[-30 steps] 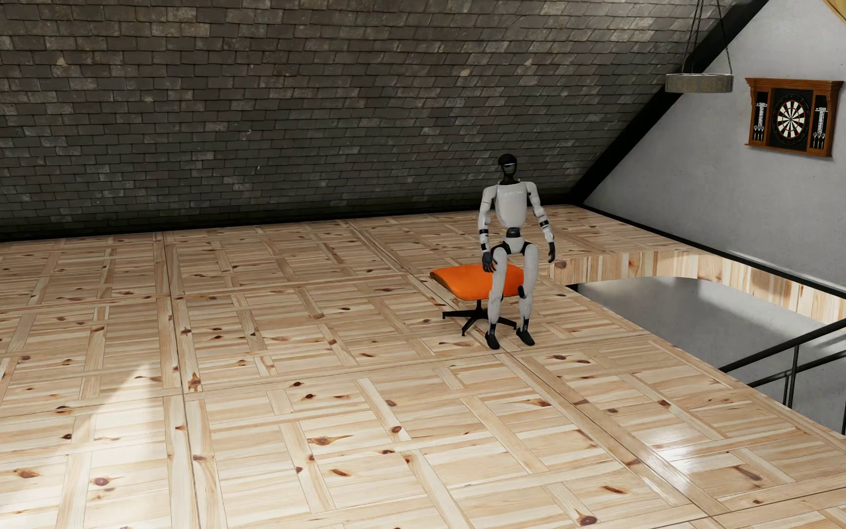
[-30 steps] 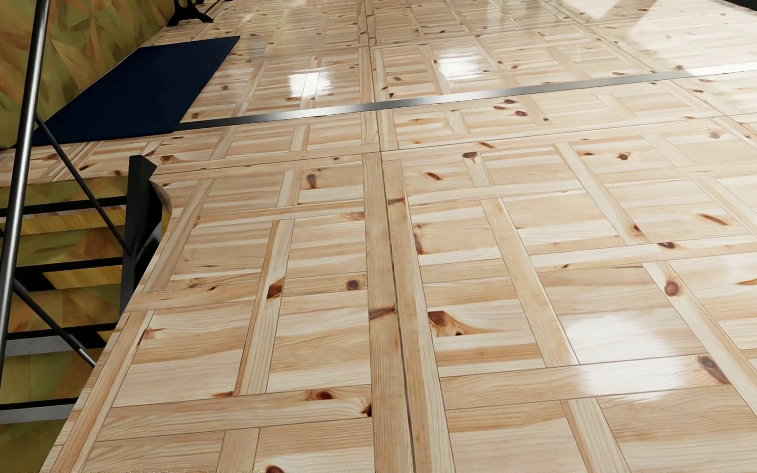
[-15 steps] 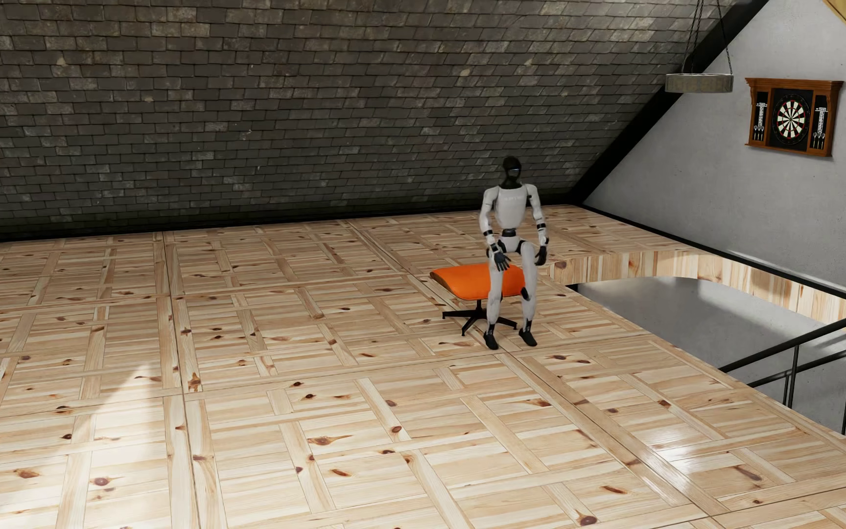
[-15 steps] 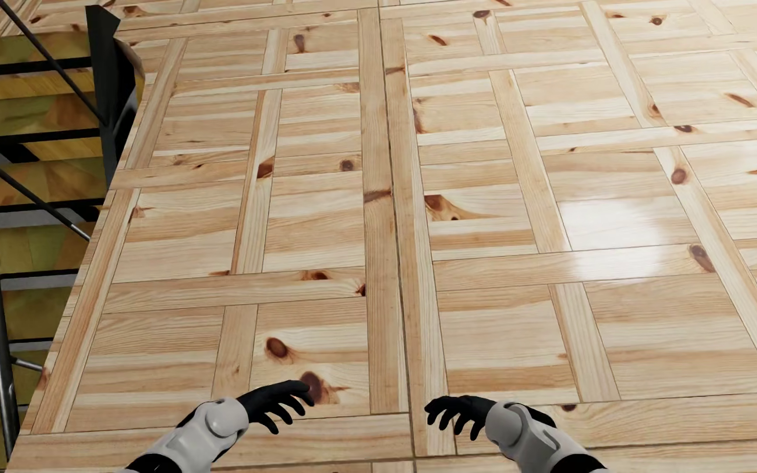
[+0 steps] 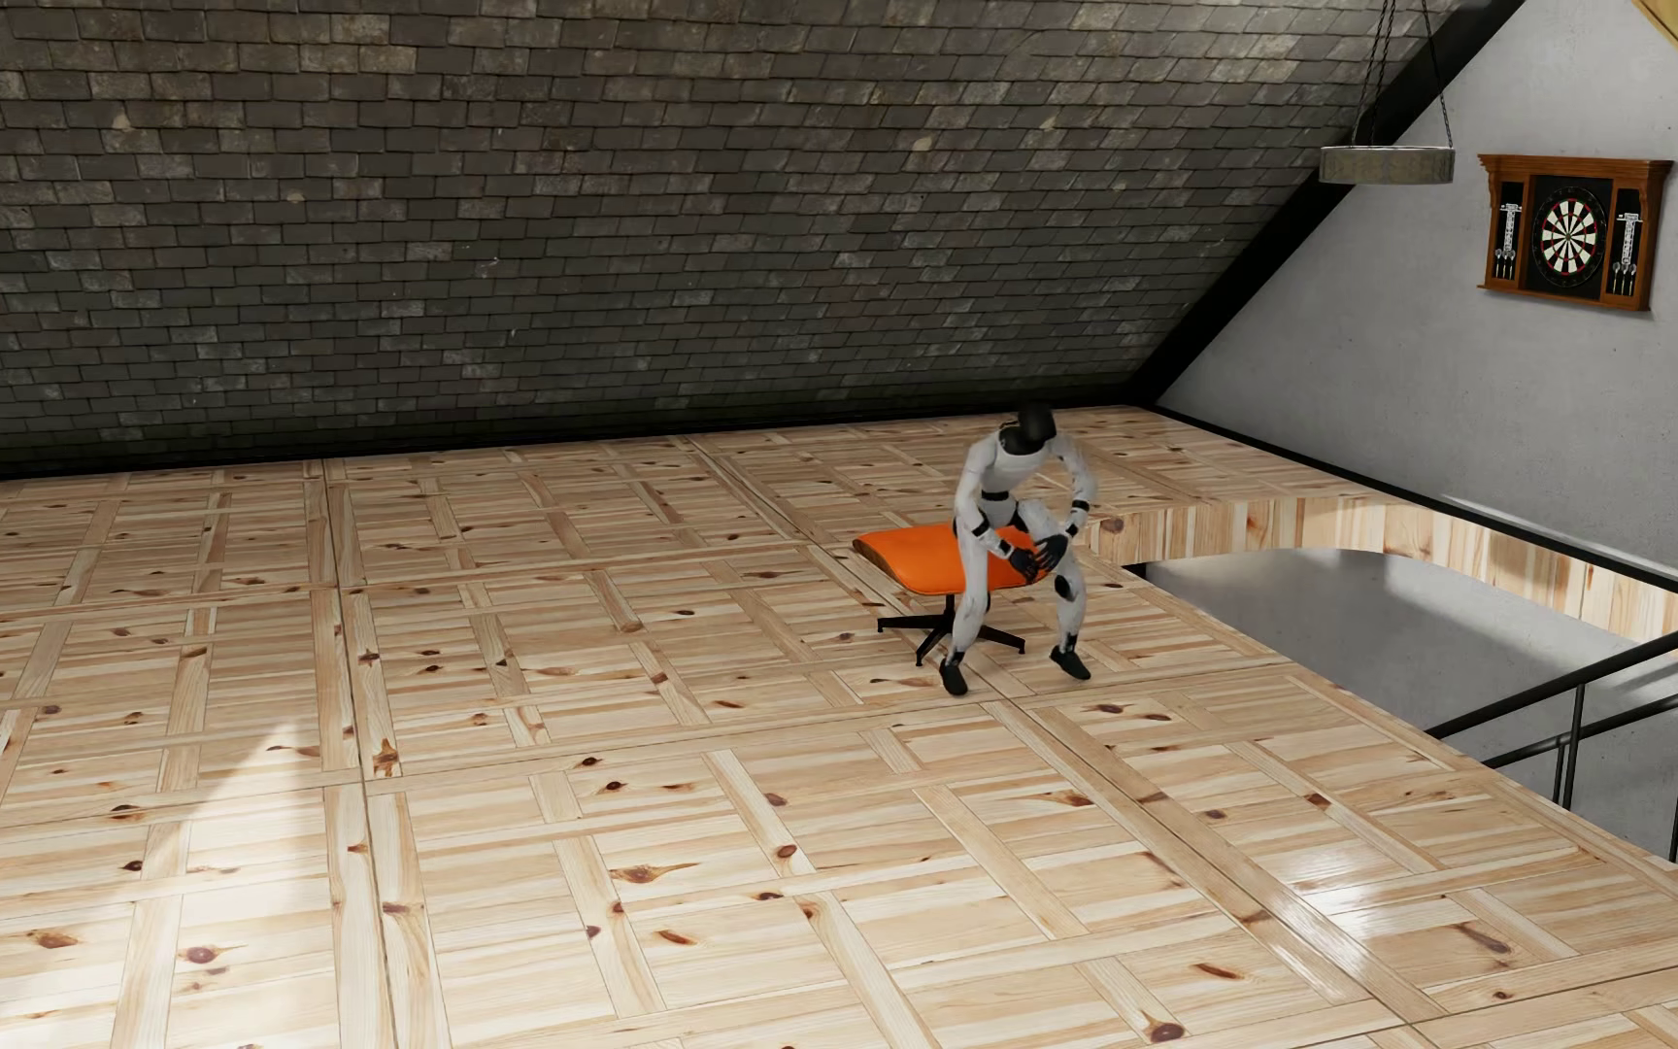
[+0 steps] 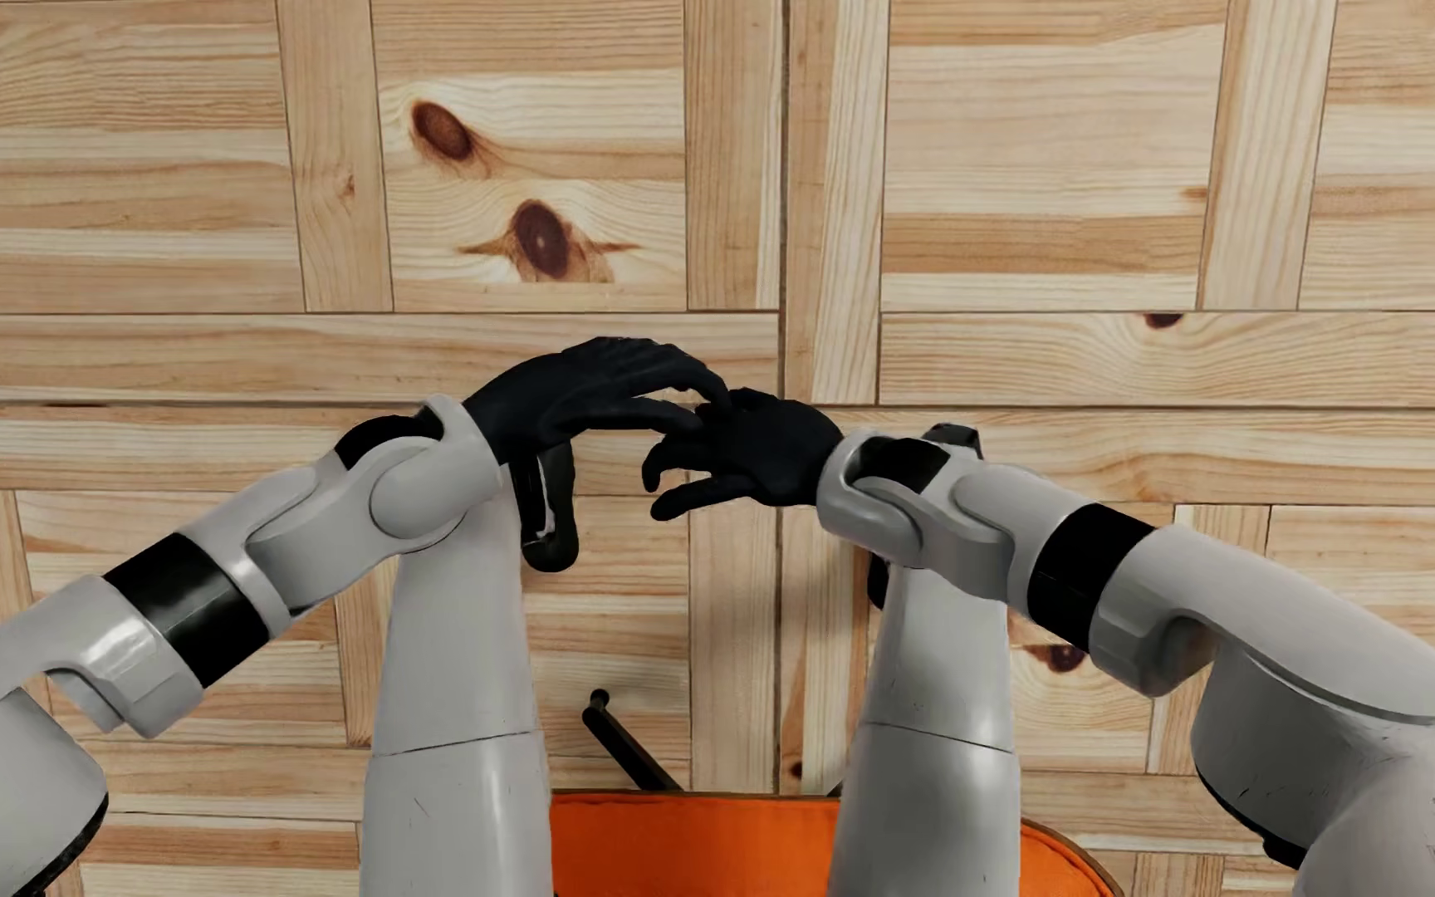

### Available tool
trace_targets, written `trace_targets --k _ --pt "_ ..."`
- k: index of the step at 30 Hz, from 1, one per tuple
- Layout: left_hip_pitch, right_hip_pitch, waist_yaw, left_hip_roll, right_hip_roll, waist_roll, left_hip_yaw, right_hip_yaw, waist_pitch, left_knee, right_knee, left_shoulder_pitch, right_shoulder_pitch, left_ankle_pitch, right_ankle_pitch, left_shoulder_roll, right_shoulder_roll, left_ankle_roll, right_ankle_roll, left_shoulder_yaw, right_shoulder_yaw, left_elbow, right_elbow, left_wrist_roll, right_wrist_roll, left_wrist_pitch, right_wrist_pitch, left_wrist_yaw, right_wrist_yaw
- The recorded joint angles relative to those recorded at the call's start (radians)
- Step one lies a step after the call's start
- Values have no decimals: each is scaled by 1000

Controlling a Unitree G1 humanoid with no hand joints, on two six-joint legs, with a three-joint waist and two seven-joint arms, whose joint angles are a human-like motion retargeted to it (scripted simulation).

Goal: Sit on the leather chair

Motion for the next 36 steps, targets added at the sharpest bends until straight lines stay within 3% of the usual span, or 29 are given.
trace_targets --k 3,6,11,14,17,20,23,25,27,29,30,31,32,33,35,36 --pt "-173 -172 -2 19 -9 -3 -31 49 50 203 213 -56 -135 -43 -57 148 -165 -39 9 -13 115 -209 -245 -94 80 -28 -7 136 -182" --pt "-314 -306 -3 45 -12 -10 -66 89 93 396 407 -82 -220 -80 -111 269 -288 -68 23 6 159 -371 -415 -158 127 -62 -24 233 -310" --pt "-425 -417 0 48 -18 -11 -100 135 120 614 626 -50 -239 -101 -153 344 -400 -59 34 77 144 -508 -544 -192 155 -79 -26 286 -375" --pt "-403 -409 3 42 -17 -14 -100 148 107 681 692 5 -138 -95 -138 307 -388 -38 27 132 36 -484 -516 -169 138 -56 -3 237 -327" --pt "-352 -362 5 37 -17 -11 -101 154 80 727 732 56 -6 -77 -116 244 -325 -15 24 171 -108 -407 -440 -129 114 -22 15 152 -240" --pt "-243 -252 4 48 -24 -13 -94 139 42 715 719 184 188 -44 -81 145 -195 -1 21 250 -306 -275 -283 -68 75 -1 20 69 -133" --pt "-155 -178 -3 51 -11 -28 -84 135 7 697 707 338 367 -14 -47 24 -24 7 0 391 -508 -168 -121 -24 64 27 47 33 -110" --pt "-109 -129 -4 45 -2 -30 -80 126 -20 683 694 431 469 2 -33 -72 92 21 -12 470 -632 -77 -23 -28 107 35 73 89 -175" --pt "-78 -88 -3 43 12 -26 -80 120 -49 682 686 509 555 6 -26 -162 192 36 -24 543 -729 12 54 -65 191 69 123 170 -252" --pt "-50 -45 -1 36 18 -17 -78 110 -80 688 684 564 621 -1 -33 -242 242 59 -37 583 -792 131 147 -156 309 105 148 214 -220" --pt "-38 -32 -1 33 21 -13 -78 110 -100 692 686 587 652 -8 -29 -272 248 69 -37 601 -814 204 211 -183 321 100 148 235 -204" --pt "-34 -20 1 31 28 -11 -81 109 -117 698 686 601 674 -7 -29 -292 245 73 -42 614 -827 283 282 -189 315 121 176 222 -165" --pt "-28 -7 2 26 34 -6 -82 107 -134 703 686 609 692 -10 -30 -304 235 82 -47 619 -836 373 365 -196 322 156 203 178 -70" --pt "-24 2 4 22 39 -4 -82 107 -148 706 687 612 711 -13 -31 -306 223 90 -51 619 -843 473 450 -189 311 195 225 76 43" --pt "-21 16 7 12 50 -1 -79 104 -171 711 685 620 773 -15 -31 -307 210 106 -61 593 -848 641 567 -77 216 232 239 -103 203" --pt "-21 19 9 7 54 -3 -79 105 -180 710 685 632 812 -14 -31 -310 215 109 -62 580 -863 700 604 -12 159 220 219 -160 239"
